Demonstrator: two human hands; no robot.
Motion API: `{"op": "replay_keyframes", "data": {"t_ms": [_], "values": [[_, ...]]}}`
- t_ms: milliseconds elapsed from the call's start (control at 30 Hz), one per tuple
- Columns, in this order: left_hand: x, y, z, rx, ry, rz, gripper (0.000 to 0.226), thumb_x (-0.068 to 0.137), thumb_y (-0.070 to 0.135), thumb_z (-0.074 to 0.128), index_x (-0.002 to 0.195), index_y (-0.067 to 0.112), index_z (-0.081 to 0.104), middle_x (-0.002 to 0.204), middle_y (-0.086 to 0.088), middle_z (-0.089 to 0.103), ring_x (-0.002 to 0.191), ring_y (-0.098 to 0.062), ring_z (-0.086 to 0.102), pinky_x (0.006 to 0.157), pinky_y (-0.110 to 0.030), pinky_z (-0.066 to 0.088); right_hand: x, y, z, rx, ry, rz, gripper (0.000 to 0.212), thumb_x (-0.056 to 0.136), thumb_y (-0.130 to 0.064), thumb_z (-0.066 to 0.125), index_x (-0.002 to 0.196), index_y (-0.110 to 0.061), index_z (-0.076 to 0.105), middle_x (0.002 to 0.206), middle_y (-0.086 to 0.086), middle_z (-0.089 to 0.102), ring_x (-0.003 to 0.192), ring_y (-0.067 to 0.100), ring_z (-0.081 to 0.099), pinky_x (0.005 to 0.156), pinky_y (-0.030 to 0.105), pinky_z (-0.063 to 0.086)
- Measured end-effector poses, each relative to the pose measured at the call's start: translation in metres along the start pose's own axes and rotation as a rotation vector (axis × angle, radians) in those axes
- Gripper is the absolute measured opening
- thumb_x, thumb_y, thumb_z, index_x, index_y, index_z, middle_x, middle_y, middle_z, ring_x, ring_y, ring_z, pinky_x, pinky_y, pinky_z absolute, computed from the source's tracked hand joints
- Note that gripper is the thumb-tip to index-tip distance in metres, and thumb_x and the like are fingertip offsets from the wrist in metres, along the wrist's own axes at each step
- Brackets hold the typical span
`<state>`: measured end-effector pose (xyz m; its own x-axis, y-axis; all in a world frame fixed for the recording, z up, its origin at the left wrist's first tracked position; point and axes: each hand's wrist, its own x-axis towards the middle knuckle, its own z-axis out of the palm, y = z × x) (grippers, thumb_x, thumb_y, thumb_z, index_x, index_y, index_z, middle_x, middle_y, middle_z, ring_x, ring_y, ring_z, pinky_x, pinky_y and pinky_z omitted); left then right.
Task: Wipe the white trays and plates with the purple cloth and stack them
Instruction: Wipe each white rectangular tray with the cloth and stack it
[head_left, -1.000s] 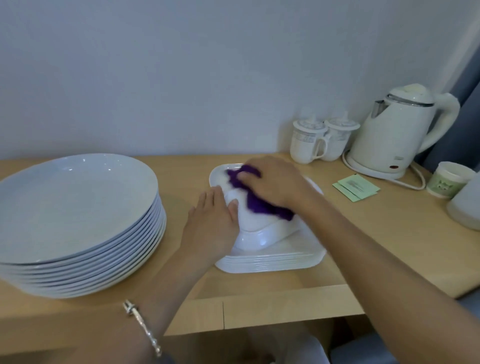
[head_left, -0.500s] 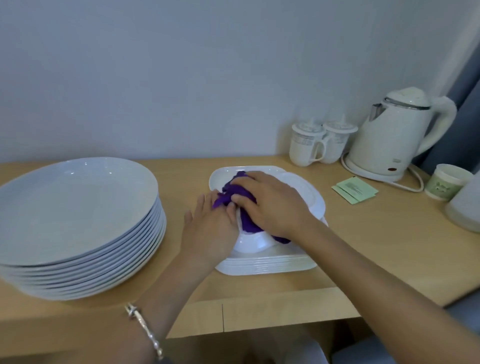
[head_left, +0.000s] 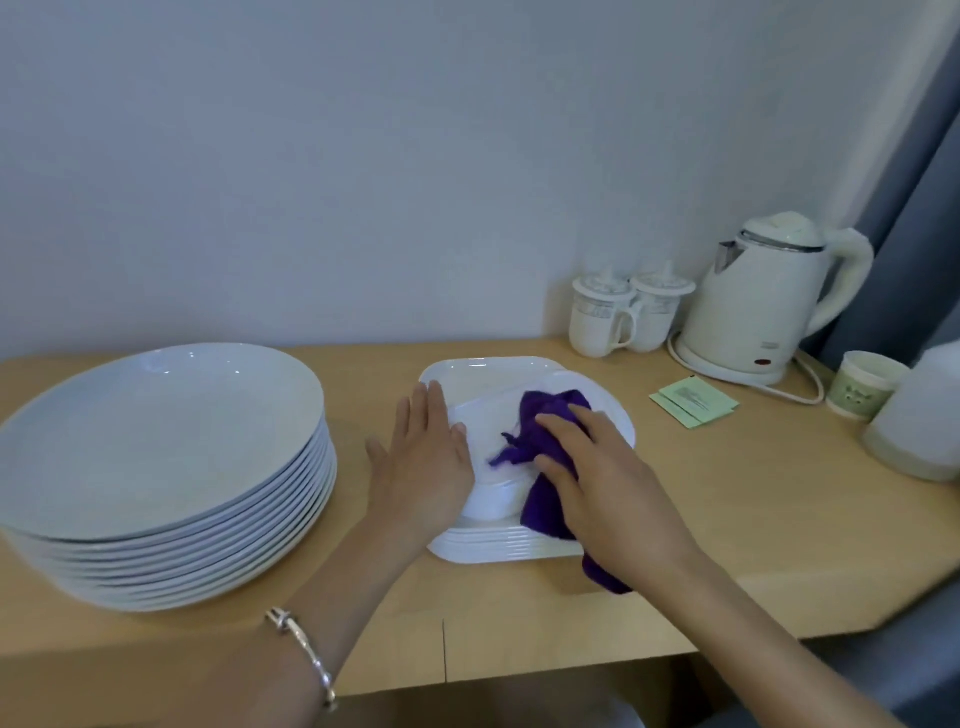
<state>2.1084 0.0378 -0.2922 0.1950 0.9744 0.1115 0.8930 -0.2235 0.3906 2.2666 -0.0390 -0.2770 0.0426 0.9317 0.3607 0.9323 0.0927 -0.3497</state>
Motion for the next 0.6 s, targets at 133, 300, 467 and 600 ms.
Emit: {"op": "replay_keyframes", "data": {"t_ms": [133, 300, 467, 600], "values": [[-0.006, 0.0, -0.003, 0.056, -0.058, 0.108, 0.053, 0.103, 0.027, 0.013, 0.152, 0.012, -0.002, 0.161, 0.0, -0.006, 0.148, -0.013, -0.004, 0.117, -0.046, 0.008, 0.028, 0.005, 0.002, 0.085, -0.005, 0.103, 0.04, 0.102, -0.026, 0.037, 0.141, -0.023, 0.039, 0.147, -0.003, 0.033, 0.133, 0.016, 0.034, 0.099, 0.025, 0.031], [-0.039, -0.005, -0.004, 0.272, -0.021, 0.263, 0.077, 0.087, 0.05, -0.011, 0.152, 0.013, 0.007, 0.161, -0.004, 0.005, 0.147, -0.012, -0.003, 0.116, -0.038, 0.008, 0.083, 0.018, 0.021, 0.243, 0.018, 0.221, 0.038, 0.101, -0.027, 0.039, 0.138, -0.02, 0.043, 0.142, 0.002, 0.042, 0.124, 0.022, 0.046, 0.099, 0.032, 0.036], [-0.05, -0.018, -0.009, 0.371, 0.017, 0.323, 0.094, 0.083, 0.058, -0.024, 0.149, 0.019, 0.03, 0.156, -0.008, 0.027, 0.147, -0.016, 0.009, 0.116, -0.044, 0.016, 0.099, 0.013, 0.028, 0.282, -0.027, 0.163, 0.037, 0.1, -0.028, 0.041, 0.136, -0.022, 0.047, 0.138, 0.003, 0.049, 0.123, 0.022, 0.047, 0.103, 0.034, 0.036], [-0.046, -0.024, 0.002, 0.231, 0.252, 0.46, 0.044, 0.092, 0.037, 0.033, 0.108, 0.026, 0.072, 0.123, -0.007, 0.065, 0.117, -0.02, 0.06, 0.085, -0.038, 0.053, 0.087, 0.01, 0.018, 0.322, 0.051, 0.129, 0.035, 0.1, -0.024, 0.041, 0.133, -0.024, 0.05, 0.135, -0.004, 0.051, 0.12, 0.015, 0.049, 0.098, 0.027, 0.036]]}}
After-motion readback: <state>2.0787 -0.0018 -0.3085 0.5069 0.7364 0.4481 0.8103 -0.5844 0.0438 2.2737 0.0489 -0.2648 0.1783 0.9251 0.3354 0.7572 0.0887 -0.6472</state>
